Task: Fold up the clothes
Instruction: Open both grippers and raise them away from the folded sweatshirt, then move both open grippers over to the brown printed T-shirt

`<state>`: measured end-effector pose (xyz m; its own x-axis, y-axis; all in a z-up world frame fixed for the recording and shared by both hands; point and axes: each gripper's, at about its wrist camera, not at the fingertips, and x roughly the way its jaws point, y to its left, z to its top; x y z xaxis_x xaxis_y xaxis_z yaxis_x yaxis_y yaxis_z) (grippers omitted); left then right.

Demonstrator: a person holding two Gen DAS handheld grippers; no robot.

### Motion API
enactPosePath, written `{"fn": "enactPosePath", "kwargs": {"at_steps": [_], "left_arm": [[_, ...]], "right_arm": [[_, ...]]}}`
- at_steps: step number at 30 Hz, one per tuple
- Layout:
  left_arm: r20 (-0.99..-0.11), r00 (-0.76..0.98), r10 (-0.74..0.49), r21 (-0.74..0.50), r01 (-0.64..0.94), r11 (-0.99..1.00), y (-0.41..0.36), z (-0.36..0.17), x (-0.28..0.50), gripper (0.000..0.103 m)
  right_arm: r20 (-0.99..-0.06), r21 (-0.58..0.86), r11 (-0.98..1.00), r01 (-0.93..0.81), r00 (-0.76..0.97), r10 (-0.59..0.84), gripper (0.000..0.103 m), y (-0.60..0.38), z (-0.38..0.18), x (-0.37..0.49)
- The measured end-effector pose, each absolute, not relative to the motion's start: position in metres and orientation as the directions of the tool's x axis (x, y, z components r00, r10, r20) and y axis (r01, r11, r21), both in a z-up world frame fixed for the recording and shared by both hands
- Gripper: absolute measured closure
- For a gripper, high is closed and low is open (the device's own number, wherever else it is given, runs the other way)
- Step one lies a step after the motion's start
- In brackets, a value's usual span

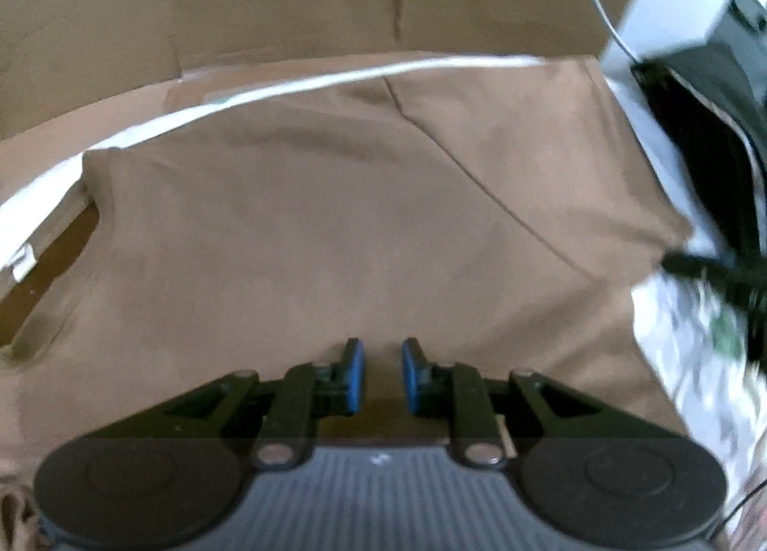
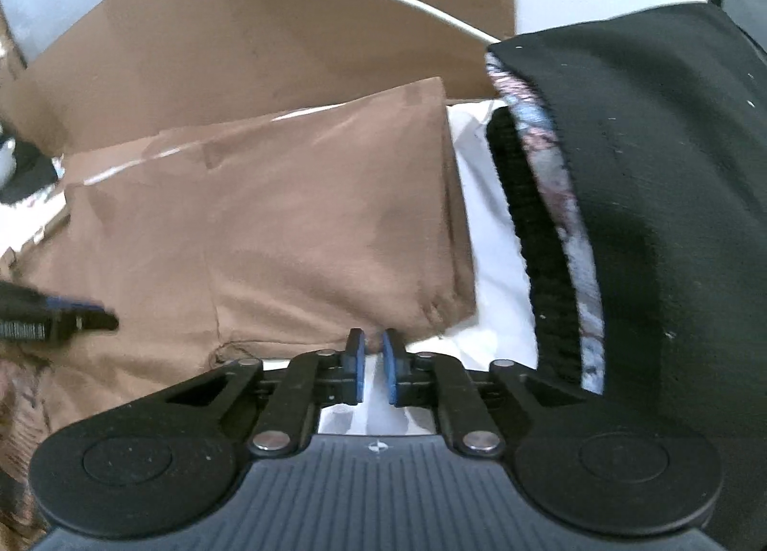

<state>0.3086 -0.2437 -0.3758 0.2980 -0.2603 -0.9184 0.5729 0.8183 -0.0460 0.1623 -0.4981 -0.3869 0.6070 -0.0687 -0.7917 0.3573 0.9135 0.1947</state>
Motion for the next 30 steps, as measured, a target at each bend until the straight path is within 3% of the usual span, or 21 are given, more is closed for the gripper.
{"fn": "enactPosePath", "kwargs": {"at_steps": [2,4,6,10,12,16,17,22,26,30], "left_arm": [[-0.925,0.286,-0.250,-0.049,0.564,0.825,-0.243,-0.368,0.305,0.084],[-0.924,0.291,-0.249,-0.048,0.556,0.830,-0.242,-0.356,0.302,0.081],[-0.926,0.302,-0.227,-0.028,0.546,0.838,-0.239,-0.342,0.298,0.071],[-0.928,0.294,-0.226,-0.048,0.510,0.859,-0.233,-0.311,0.294,0.071],[-0.927,0.302,-0.222,-0.047,0.495,0.867,-0.228,-0.290,0.291,0.067],[-0.923,0.327,-0.201,-0.019,0.484,0.875,-0.219,-0.248,0.284,0.034],[-0.922,0.332,-0.198,-0.013,0.485,0.874,-0.216,-0.236,0.281,0.030],[-0.916,0.361,-0.174,0.018,0.471,0.882,-0.199,-0.180,0.269,0.023],[-0.909,0.380,-0.172,0.018,0.448,0.894,-0.181,-0.133,0.255,0.018],[-0.910,0.378,-0.173,0.000,0.416,0.909,-0.159,-0.095,0.240,0.017]], "right_arm": [[-0.778,0.208,0.910,0.358,0.624,-0.068,0.069,-0.497,-0.375,0.158],[-0.772,0.219,0.911,0.348,0.633,-0.057,0.067,-0.495,-0.363,0.156],[-0.779,0.214,0.920,0.328,0.625,-0.042,0.067,-0.491,-0.348,0.154],[-0.797,0.227,0.923,0.310,0.604,-0.008,0.067,-0.491,-0.313,0.149],[-0.798,0.249,0.918,0.309,0.602,0.015,0.060,-0.492,-0.292,0.147],[-0.802,0.262,0.917,0.300,0.596,0.034,0.048,-0.486,-0.249,0.144],[-0.803,0.262,0.918,0.298,0.595,0.036,0.047,-0.484,-0.236,0.143],[-0.780,0.278,0.920,0.275,0.623,0.050,0.031,-0.472,-0.169,0.124],[-0.774,0.300,0.913,0.277,0.630,0.063,0.029,-0.468,-0.122,0.109],[-0.768,0.321,0.907,0.275,0.635,0.079,0.016,-0.459,-0.080,0.096]]}}
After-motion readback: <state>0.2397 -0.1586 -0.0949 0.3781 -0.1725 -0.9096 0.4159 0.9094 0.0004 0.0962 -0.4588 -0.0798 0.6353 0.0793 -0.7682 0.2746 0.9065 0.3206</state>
